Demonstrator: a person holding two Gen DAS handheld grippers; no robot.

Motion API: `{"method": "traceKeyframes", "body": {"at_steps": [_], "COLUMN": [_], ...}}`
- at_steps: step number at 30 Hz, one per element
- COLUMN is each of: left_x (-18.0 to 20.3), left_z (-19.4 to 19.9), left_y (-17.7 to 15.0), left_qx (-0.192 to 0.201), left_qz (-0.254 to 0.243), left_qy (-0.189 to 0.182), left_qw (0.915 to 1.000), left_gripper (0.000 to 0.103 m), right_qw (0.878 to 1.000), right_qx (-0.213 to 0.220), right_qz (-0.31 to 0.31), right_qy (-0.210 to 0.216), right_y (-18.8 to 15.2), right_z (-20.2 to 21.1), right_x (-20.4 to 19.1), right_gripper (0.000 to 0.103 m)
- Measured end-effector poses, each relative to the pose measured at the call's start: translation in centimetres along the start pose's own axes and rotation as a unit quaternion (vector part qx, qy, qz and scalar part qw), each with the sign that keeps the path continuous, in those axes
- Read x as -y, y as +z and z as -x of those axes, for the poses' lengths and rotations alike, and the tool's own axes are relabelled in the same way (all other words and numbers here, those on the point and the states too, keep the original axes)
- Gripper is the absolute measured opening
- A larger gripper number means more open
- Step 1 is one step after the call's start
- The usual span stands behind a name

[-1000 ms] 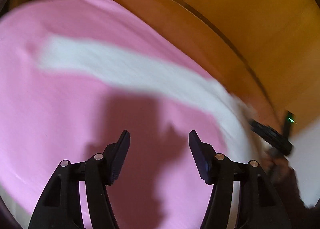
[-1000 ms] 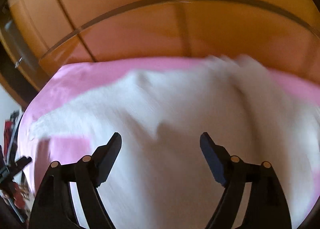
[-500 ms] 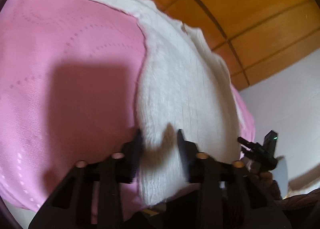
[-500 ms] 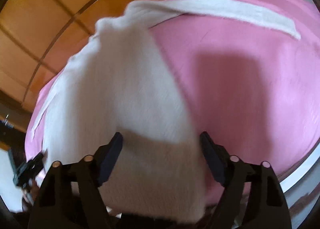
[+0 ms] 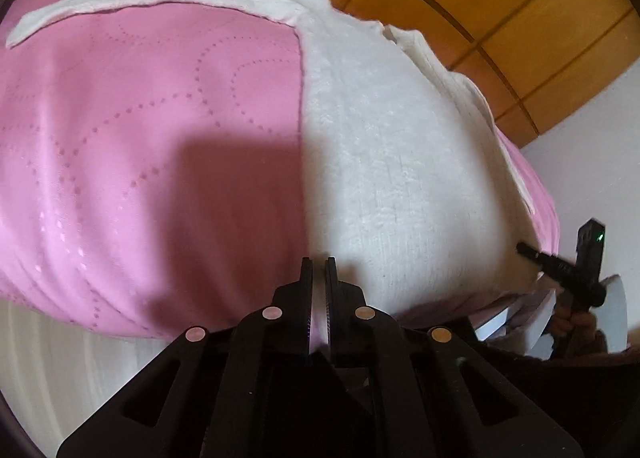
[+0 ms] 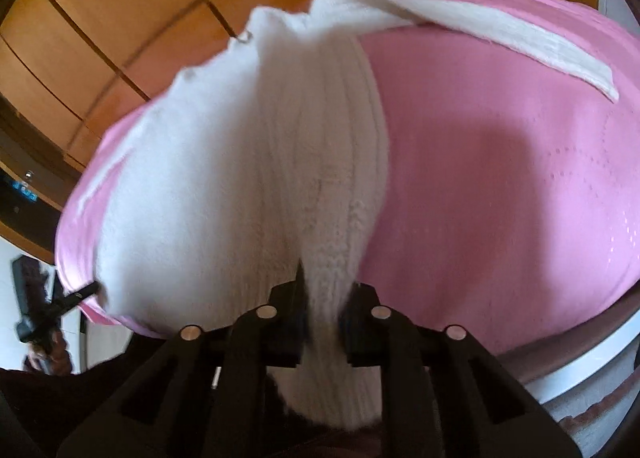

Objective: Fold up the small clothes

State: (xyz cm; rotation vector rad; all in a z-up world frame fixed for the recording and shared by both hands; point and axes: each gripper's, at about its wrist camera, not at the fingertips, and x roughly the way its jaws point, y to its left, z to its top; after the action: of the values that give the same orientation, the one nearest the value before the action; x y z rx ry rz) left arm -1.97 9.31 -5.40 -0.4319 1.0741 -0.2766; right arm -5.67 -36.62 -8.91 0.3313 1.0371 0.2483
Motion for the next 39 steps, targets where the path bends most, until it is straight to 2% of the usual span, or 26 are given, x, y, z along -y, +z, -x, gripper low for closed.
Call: {"method": "traceKeyframes", "body": {"at_steps": [1,2,3,4,6,9,12,14,16,18,19,20,21,22,23,27,30,32,35,37,39], "left_x": [0.1,0.4,1.0,1.5,3.0,5.6,8.2,9.4,10.6,11.1,11.1,11.1,11.2,11.2,11.1,10.4,10.4,10.3,10.2,10.0,10.0], "left_z": [0.6,1.2,1.6,1.8,1.9,0.1,-2.6,-4.3,-6.1,-7.2,-7.7,-8.0,-8.4,-8.8,-9.1,-9.7,-9.8,-10.0,-10.3,-10.2,-10.2], "left_y": [0.7,1.4,2.4,3.2,4.7,7.2,8.8,8.8,8.8,8.5,8.4,8.2,8.2,8.2,8.2,8.4,8.5,8.6,8.8,8.9,9.0], "left_qx": [0.016,0.028,0.046,0.06,0.083,0.09,0.081,0.072,0.06,0.049,0.043,0.04,0.037,0.035,0.032,0.023,0.025,0.026,0.025,0.025,0.025], "left_qz": [0.005,0.004,-0.001,-0.007,-0.022,-0.047,-0.071,-0.084,-0.1,-0.111,-0.116,-0.121,-0.126,-0.128,-0.13,-0.124,-0.123,-0.123,-0.119,-0.113,-0.112], "left_qy": [0.01,0.012,0.015,0.02,0.02,0.012,0.01,0.009,0.017,0.023,0.024,0.026,0.031,0.036,0.038,0.04,0.037,0.036,0.035,0.032,0.032], "left_qw": [0.9998,0.9995,0.9988,0.9979,0.9961,0.9948,0.9941,0.9938,0.993,0.9923,0.992,0.9915,0.9909,0.9905,0.9903,0.9913,0.9914,0.9915,0.9919,0.9928,0.9929], "left_gripper": [0.012,0.028,0.036,0.05,0.052,0.052,0.055,0.061,0.061,0.061,0.061,0.061,0.061,0.061,0.061,0.061,0.061,0.061,0.061,0.061,0.061], "right_qw": [1.0,0.999,0.998,0.996,0.984,0.963,0.945,0.943,0.94,0.936,0.934,0.933,0.931,0.928,0.93,0.922,0.912,0.898,0.878,0.866,0.866], "right_qx": [0.009,0.03,0.047,0.072,0.12,0.152,0.157,0.142,0.126,0.117,0.115,0.116,0.115,0.108,0.113,0.165,0.202,0.218,0.207,0.177,0.145], "right_qz": [-0.012,-0.023,-0.028,-0.03,-0.032,-0.042,-0.018,-0.01,-0.006,0.005,0.006,0.006,0.005,0.001,-0.006,-0.015,-0.028,-0.036,-0.049,-0.061,-0.082], "right_qy": [-0.001,-0.003,-0.013,-0.045,-0.125,-0.219,-0.287,-0.302,-0.318,-0.333,-0.337,-0.34,-0.348,-0.357,-0.35,-0.349,-0.355,-0.379,-0.428,-0.463,-0.471], "right_y": [0.3,0.7,0.9,1.6,3.2,6.2,9.1,10.4,12.1,13.2,13.7,14.4,14.5,15.2,15.6,17.4,19.6,21.5,24.1,25.2,25.7], "right_z": [0.2,0.9,1.6,2.4,3.5,3.2,1.4,-0.2,-2.0,-3.5,-4.0,-4.6,-4.5,-4.3,-3.6,1.5,6.1,8.5,9.3,8.6,7.1], "right_x": [0.5,1.0,1.4,2.0,3.5,6.0,8.5,10.2,11.5,12.3,12.9,13.1,13.4,13.6,13.8,13.9,14.7,15.7,18.3,20.1,22.2], "right_gripper": [0.03,0.042,0.049,0.061,0.063,0.063,0.063,0.06,0.058,0.052,0.043,0.019,0.007,0.006,0.005,0.005,0.005,0.005,0.005,0.005,0.006]}}
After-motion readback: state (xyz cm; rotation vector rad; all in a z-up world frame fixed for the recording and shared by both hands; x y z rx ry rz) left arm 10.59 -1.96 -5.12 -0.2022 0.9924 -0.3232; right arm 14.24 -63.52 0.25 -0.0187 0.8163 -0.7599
